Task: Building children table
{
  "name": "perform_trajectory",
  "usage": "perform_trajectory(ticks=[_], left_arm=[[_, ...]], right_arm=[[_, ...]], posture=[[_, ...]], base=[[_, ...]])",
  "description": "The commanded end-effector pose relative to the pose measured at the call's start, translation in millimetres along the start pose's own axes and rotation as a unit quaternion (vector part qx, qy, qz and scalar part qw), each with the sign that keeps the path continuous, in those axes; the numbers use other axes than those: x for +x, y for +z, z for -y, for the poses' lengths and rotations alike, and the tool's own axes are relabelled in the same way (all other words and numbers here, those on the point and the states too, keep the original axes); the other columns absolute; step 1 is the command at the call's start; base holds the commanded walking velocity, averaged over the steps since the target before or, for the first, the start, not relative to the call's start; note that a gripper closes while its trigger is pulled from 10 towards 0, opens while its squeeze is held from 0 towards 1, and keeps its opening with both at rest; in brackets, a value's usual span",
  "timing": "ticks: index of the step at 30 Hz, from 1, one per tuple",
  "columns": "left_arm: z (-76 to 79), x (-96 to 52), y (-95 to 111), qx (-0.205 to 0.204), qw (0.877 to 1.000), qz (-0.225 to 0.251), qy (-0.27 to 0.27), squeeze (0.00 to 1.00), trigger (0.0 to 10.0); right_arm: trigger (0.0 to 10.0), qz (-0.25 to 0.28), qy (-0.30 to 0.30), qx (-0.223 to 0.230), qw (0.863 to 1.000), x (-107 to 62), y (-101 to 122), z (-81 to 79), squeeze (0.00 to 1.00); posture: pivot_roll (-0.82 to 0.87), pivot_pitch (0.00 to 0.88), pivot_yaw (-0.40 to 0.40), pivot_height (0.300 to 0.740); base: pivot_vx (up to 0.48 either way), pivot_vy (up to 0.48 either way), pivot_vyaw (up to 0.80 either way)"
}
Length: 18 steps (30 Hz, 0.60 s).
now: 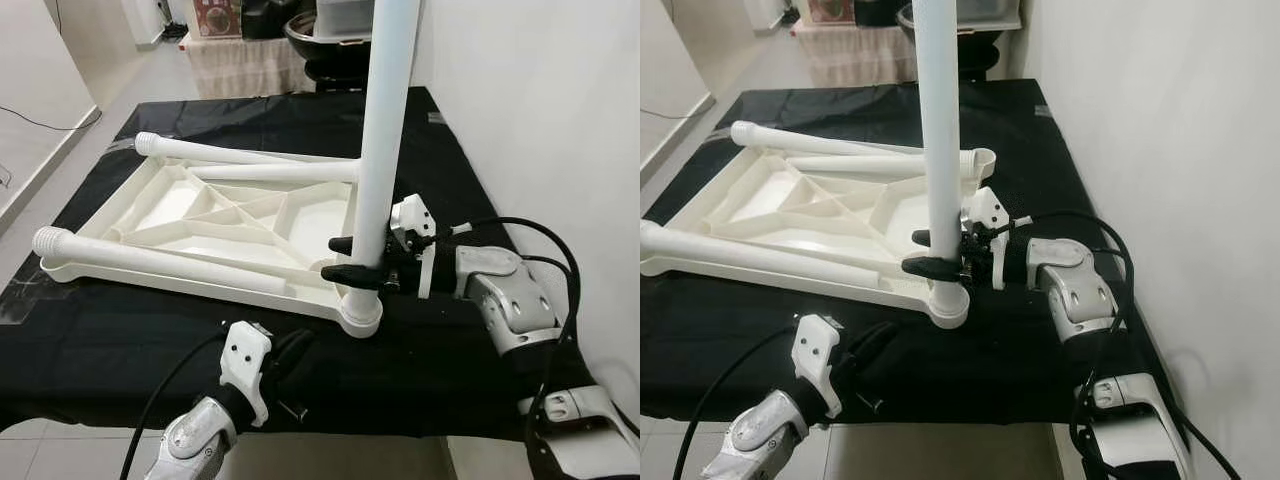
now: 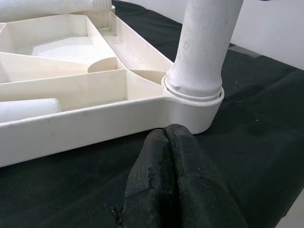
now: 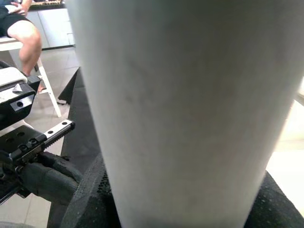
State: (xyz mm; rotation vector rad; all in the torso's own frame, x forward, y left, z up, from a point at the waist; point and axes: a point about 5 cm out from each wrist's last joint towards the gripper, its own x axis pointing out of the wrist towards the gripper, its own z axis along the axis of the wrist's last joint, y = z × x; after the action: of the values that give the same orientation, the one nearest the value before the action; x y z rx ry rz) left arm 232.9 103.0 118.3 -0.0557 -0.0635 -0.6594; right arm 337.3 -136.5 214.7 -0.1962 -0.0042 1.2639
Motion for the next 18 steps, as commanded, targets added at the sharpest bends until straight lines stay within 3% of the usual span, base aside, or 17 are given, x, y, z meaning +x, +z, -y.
perform_trajectory(ticks=[1, 4, 5, 7, 9, 11, 12, 13, 15, 16, 18], left_arm=[[0.4, -2.6, -4.0, 0.0, 1.0, -0.007, 0.002, 0.0, 10.0], [0.4, -2.6, -4.0, -0.001, 1.0, -0.007, 0.002, 0.0, 10.0], [-0.3, -3.7, -3.4, -0.001, 1.0, -0.007, 0.003, 0.0, 10.0], [-0.3, -3.7, -3.4, -0.001, 1.0, -0.007, 0.003, 0.0, 10.0], [-1.4, -5.4, -3.1, -0.001, 1.0, -0.007, 0.003, 0.0, 10.0], [-3.9, -7.1, -2.0, 0.001, 1.0, -0.008, 0.004, 0.0, 10.0], [-4.5, -7.4, -1.7, 0.002, 1.0, -0.009, 0.004, 0.0, 10.0], [-4.8, -7.6, -1.6, 0.002, 1.0, -0.009, 0.004, 0.0, 10.0], [-4.8, -7.6, -1.6, 0.002, 1.0, -0.009, 0.004, 0.0, 10.0], [-6.1, -7.9, -1.8, 0.003, 1.0, -0.01, 0.004, 0.0, 10.0], [-6.5, -8.0, -1.9, 0.003, 1.0, -0.01, 0.004, 0.0, 10.0]], right_arm=[[0.0, 0.005, -0.013, 0.008, 1.0, -5.2, -5.5, -0.2, 0.0], [0.0, 0.005, -0.033, 0.009, 0.999, -7.4, -7.8, -0.1, 0.0], [0.0, 0.007, -0.096, 0.019, 0.995, -10.6, -15.2, -2.7, 0.0], [0.0, 0.007, -0.096, 0.019, 0.995, -10.6, -15.2, -2.7, 0.0], [0.0, 0.005, -0.204, 0.037, 0.978, -10.2, -27.2, -11.1, 0.0], [0.0, -0.038, -0.425, 0.066, 0.902, -11.9, -50.7, -30.5, 0.0], [0.0, -0.051, -0.478, 0.072, 0.874, -15.2, -55.4, -36.0, 0.0], [0.0, -0.058, -0.502, 0.074, 0.86, -17.1, -57.6, -38.6, 0.0], [0.0, -0.058, -0.502, 0.074, 0.86, -17.1, -57.6, -38.6, 0.0], [0.0, -0.054, -0.475, 0.058, 0.876, -6.3, -58.8, -50.6, 0.0], [0.0, -0.049, -0.46, 0.06, 0.884, -1.0, -60.1, -54.3, 0.0]], posture=[[-0.01, 0.148, 0.015, 0.74], [-0.01, 0.148, 0.015, 0.74], [-0.02, 0.157, 0.02, 0.74], [-0.02, 0.157, 0.02, 0.74], [-0.02, 0.16, 0.015, 0.74], [-0.02, 0.17, 0.025, 0.74], [-0.02, 0.17, 0.025, 0.74], [-0.02, 0.17, 0.025, 0.74], [-0.02, 0.17, 0.025, 0.74], [-0.02, 0.172, 0.037, 0.74], [-0.02, 0.172, 0.037, 0.74]], base=[[0.0, 0.0, 0.0], [0.0, 0.0, 0.0], [0.0, 0.0, 0.0], [0.0, 0.0, 0.0], [0.0, 0.0, 0.0], [0.0, 0.0, 0.0], [0.0, 0.0, 0.0], [0.0, 0.0, 0.0], [0.0, 0.0, 0.0], [0.0, 0.0, 0.0], [0.0, 0.0, 0.0]])
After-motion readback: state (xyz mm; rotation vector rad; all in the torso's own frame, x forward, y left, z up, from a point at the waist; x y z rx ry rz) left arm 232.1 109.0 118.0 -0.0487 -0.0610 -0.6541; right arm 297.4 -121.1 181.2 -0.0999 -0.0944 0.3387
